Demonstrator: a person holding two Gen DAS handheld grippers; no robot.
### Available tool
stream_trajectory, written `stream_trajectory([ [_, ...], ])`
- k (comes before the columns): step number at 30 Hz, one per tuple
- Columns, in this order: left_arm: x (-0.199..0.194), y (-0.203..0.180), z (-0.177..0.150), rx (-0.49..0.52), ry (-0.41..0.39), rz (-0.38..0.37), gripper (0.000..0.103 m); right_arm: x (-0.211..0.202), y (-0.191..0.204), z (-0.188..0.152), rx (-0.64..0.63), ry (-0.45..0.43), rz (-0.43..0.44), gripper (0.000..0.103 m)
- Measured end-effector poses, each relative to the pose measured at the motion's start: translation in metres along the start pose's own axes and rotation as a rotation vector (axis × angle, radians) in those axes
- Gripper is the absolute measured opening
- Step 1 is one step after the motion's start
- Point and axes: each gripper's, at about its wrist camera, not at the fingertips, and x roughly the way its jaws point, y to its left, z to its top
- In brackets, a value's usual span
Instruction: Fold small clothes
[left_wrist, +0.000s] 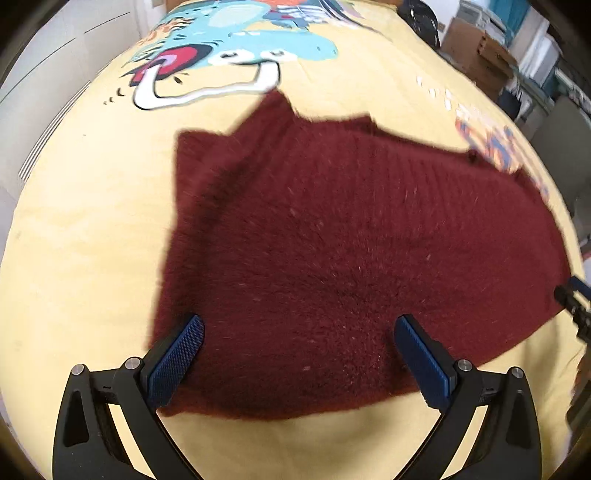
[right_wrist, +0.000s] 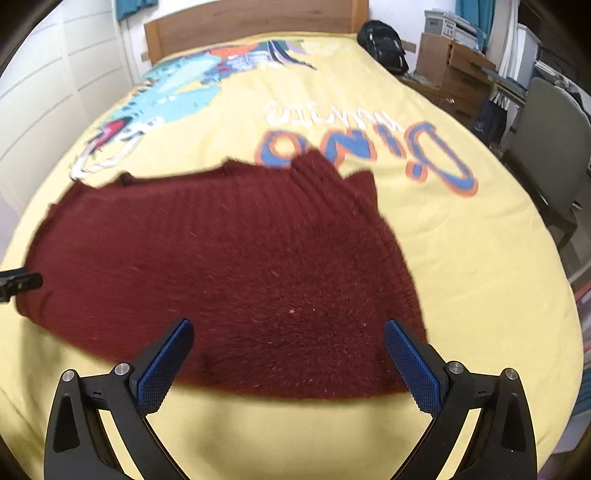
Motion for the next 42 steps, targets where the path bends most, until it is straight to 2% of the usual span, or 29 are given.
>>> stream_trajectory([
  [4,-0.019,0.021,0.012,-0.025,-0.007,0.01,0.102,-0.015,-0.001,0.002,0.0,0.021,0.021,0.103],
  [7,-0.016,0.043,0.018,-0.069,0.03,0.01,0.102,-0.019,-0.003,-0.001,0.021,0.039,0.039,0.103],
  [12,0.012,0.074,0.015,-0.18,0.116,-0.069,0.102,-0.017,-0.007,-0.009,0.021,0.068,0.009,0.103],
  [14,0.023,0.078,0.012,-0.188,0.136,-0.067,0.102,-0.015,-0.01,-0.011,0.028,0.079,0.003,0.103],
  [16,0.035,0.082,0.008,-0.196,0.154,-0.098,0.102,-0.014,-0.013,-0.013,0.033,0.087,-0.002,0.103],
  [19,0.042,0.086,0.004,-0.23,0.141,-0.148,0.102,-0.014,-0.015,-0.015,0.04,0.096,-0.008,0.103],
  [23,0.044,0.077,0.005,-0.184,0.147,-0.181,0.101,-0.014,-0.018,-0.017,0.053,0.1,-0.007,0.103],
  [24,0.044,0.074,0.005,-0.166,0.148,-0.182,0.098,-0.014,-0.019,-0.018,0.058,0.101,-0.006,0.103],
  [26,0.043,0.065,0.006,-0.138,0.152,-0.187,0.086,-0.014,-0.02,-0.02,0.063,0.104,-0.006,0.103],
  [27,0.042,0.062,0.007,-0.134,0.152,-0.191,0.07,-0.014,-0.021,-0.02,0.065,0.105,-0.006,0.103],
  [28,0.039,0.057,0.008,-0.131,0.156,-0.216,0.059,-0.014,-0.021,-0.021,0.067,0.105,-0.007,0.103],
  [29,0.038,0.052,0.011,-0.131,0.159,-0.217,0.05,-0.014,-0.022,-0.022,0.072,0.107,-0.005,0.103],
  [31,0.035,0.043,0.013,-0.11,0.155,-0.196,0.04,-0.015,-0.024,-0.024,0.083,0.109,0.001,0.103],
  [34,0.031,0.037,0.014,-0.111,0.155,-0.188,0.029,-0.018,-0.028,-0.026,0.094,0.104,0.011,0.103],
  [39,0.002,0.021,0.023,-0.108,0.137,-0.145,0.026,-0.027,-0.037,-0.025,0.114,0.083,0.018,0.103],
  [42,-0.014,0.008,0.033,-0.097,0.114,-0.171,0.026,-0.032,-0.045,-0.023,0.136,0.067,0.039,0.103],
])
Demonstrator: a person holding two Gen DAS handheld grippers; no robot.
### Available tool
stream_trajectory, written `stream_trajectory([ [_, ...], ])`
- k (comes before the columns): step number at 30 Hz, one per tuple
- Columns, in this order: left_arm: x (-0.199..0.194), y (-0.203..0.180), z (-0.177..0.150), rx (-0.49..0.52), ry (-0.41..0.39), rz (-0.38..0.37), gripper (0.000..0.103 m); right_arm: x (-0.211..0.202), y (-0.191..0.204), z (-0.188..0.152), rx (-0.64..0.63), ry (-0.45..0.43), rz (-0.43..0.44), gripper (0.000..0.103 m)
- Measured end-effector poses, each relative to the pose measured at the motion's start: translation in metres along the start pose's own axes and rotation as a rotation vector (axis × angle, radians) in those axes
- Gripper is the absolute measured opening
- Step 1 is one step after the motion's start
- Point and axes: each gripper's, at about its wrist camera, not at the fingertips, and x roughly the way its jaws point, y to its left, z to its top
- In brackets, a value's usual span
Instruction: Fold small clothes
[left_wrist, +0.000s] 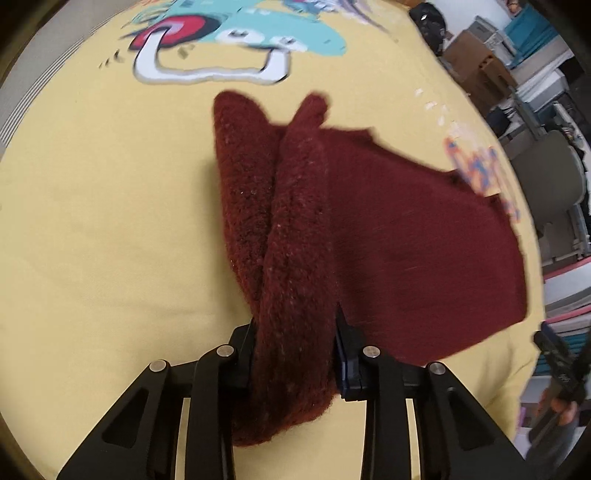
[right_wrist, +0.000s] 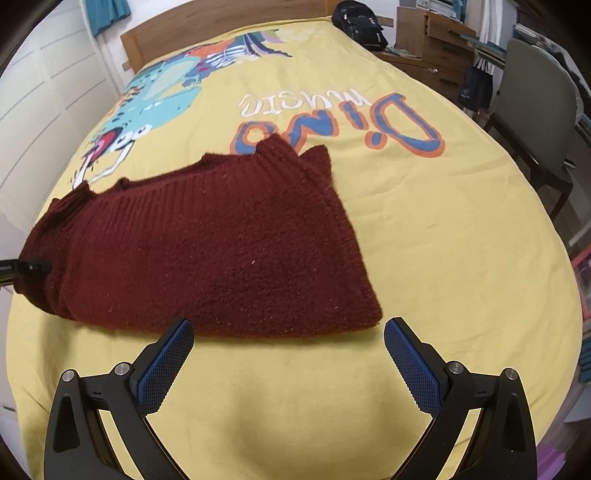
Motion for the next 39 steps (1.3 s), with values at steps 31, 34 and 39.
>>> stream_trajectory([
  [31,0.117,-0.315,0.018,0.372,0.065,0.102,0.03,-0.017,-0.11,-0.017,0.172,0.043,-0.021,0.103],
  [34,0.12,-0.318,0.016,0.388,0.059,0.135,0.042,-0.017,-0.111,-0.019,0.175,0.042,-0.013,0.103],
  [39,0.118,-0.306,0.022,0.324,0.096,0.087,0.056,-0.019,-0.108,-0.019,0.164,0.041,-0.009,0.103],
])
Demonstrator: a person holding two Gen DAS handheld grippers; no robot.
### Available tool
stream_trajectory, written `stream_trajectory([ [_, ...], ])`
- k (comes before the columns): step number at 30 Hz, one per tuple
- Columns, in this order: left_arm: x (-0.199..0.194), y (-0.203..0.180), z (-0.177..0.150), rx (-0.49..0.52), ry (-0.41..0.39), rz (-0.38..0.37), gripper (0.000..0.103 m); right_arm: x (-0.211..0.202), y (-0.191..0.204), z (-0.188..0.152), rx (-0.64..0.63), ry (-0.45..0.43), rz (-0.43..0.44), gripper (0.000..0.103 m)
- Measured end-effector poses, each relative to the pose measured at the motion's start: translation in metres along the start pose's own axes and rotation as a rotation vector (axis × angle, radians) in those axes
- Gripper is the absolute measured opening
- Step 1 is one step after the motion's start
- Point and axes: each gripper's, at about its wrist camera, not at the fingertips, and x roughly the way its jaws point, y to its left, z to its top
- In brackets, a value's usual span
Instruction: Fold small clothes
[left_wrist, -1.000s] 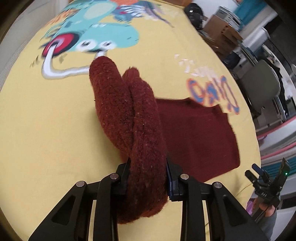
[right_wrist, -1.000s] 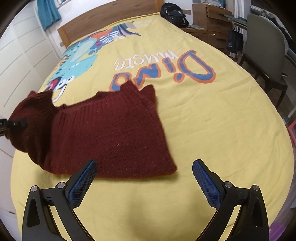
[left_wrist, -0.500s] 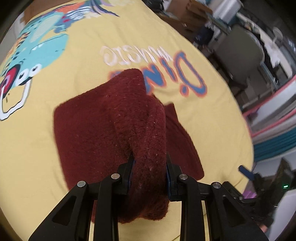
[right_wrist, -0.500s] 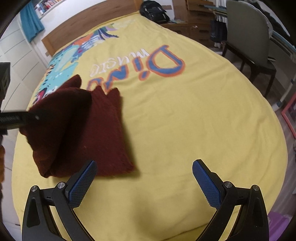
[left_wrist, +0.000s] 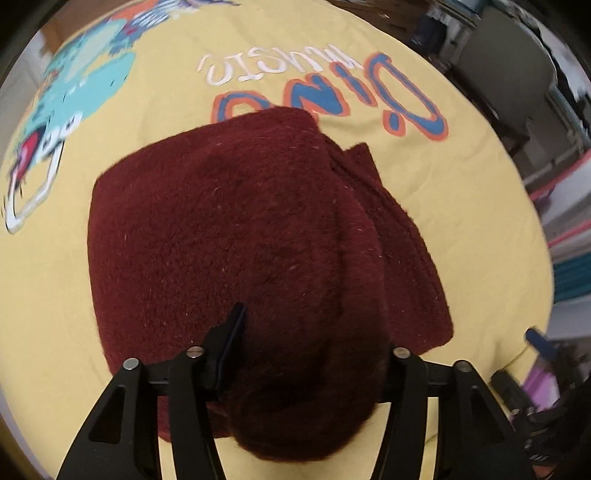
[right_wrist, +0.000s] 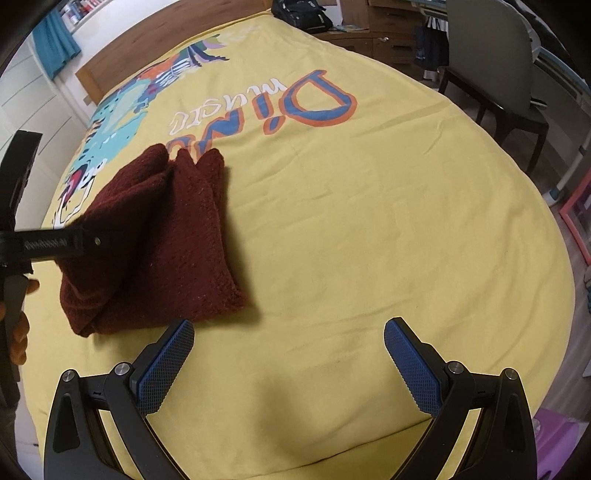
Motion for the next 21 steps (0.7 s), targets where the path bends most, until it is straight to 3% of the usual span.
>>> stream_trajectory([
  [3,-0.009,0.006,0.001,-0.025,0.005,-0.038,0.083,-0.003,0.001,0.0,-0.004,-0.002,0.007,0.103],
  [8,-0.042,0.014,0.0,-0.017,-0.055,-0.074,0.102,-0.01,0.007,0.004,-0.017,-0.008,0.009,0.103],
  [14,-0.078,0.044,-0.001,-0.076,-0.112,-0.133,0.102,-0.022,0.034,0.02,-0.079,-0.027,0.027,0.103],
  [21,-0.083,0.098,-0.018,-0.135,-0.115,-0.08,0.102,-0.023,0.094,0.063,-0.191,-0.028,0.064,0.103],
])
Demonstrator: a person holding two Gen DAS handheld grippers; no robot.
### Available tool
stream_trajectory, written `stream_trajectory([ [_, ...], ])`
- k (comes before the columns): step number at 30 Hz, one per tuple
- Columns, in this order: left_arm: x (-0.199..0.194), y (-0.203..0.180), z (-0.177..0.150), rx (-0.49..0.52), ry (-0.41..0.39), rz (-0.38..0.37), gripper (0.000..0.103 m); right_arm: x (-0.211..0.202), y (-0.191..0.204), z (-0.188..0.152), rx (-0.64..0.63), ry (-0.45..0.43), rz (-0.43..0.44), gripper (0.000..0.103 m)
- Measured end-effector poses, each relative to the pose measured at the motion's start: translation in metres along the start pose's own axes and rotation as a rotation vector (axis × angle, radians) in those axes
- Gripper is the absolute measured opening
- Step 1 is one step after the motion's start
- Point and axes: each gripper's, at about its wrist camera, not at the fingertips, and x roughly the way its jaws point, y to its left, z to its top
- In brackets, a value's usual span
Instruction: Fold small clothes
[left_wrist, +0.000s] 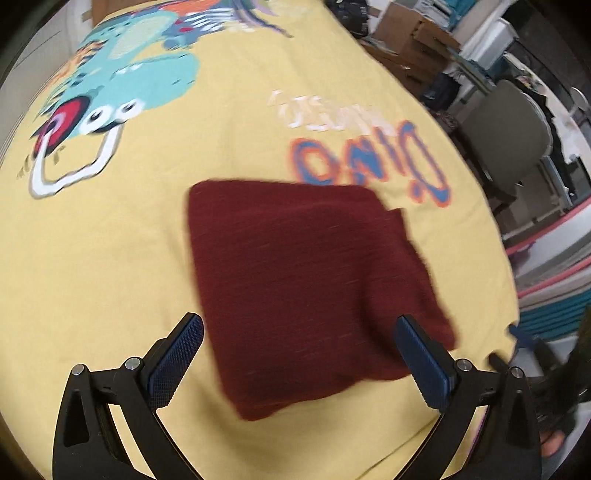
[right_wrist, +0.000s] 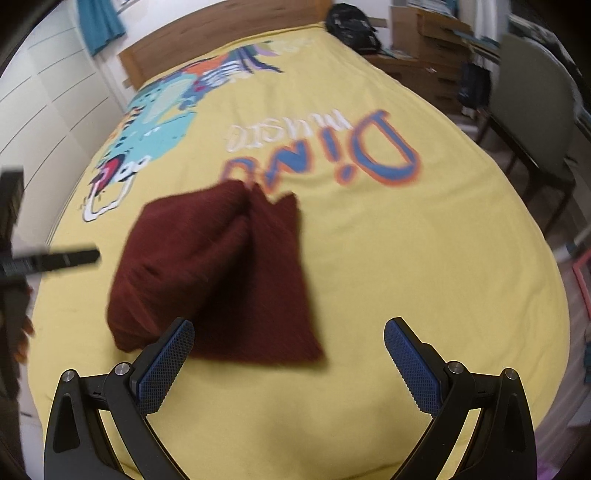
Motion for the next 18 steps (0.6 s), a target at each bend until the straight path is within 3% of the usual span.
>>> stream_trajectory([
  [6,-0.001,0.046,-0.037,-0.047,0.033,0.027,0.102,0.03,0.049,0.051,-0.088,0.083,0.054,0.102],
  [10,-0.006,0.061,-0.059,-0.052,0.022,0.043,0.102,0.066,0.069,0.074,-0.099,0.177,0.078,0.09],
  [13,-0.007,0.07,-0.07,-0.052,0.02,0.036,0.102,0.092,0.075,0.076,-0.08,0.25,0.126,0.085],
  [16,-0.007,0.071,-0.077,-0.038,0.027,-0.005,0.102,0.11,0.077,0.067,-0.064,0.303,0.138,0.067],
  [18,-0.007,0.07,-0.079,-0.03,0.026,-0.008,0.102,0.119,0.075,0.062,-0.059,0.328,0.121,0.067],
])
